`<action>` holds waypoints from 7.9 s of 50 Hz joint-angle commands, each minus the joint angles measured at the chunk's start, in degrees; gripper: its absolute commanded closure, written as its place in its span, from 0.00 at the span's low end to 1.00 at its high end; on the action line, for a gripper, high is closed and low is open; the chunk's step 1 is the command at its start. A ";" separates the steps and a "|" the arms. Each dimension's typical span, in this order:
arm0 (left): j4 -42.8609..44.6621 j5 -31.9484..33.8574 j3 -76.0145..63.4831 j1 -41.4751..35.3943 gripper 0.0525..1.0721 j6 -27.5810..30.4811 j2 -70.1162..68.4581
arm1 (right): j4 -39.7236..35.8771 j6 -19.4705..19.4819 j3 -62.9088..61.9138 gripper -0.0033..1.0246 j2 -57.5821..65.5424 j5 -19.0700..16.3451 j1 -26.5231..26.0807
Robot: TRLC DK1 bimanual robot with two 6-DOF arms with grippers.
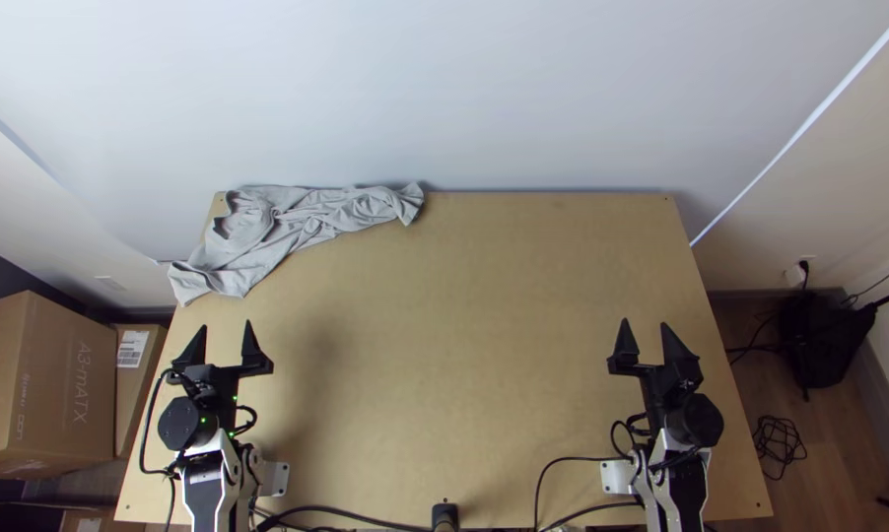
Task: Fold the t-shirt
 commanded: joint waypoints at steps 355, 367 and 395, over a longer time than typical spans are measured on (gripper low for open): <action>-42.08 8.90 122.37 -66.55 0.04 -27.06 114.95 | -23.72 11.16 71.23 0.05 92.08 -23.03 -9.82; -44.98 8.55 122.46 -56.53 0.04 -26.18 110.03 | -30.92 11.25 84.06 0.05 98.76 -23.03 2.22; -53.42 7.58 121.49 -33.24 0.04 -23.81 100.71 | -39.89 11.16 107.44 0.05 120.03 -23.21 23.14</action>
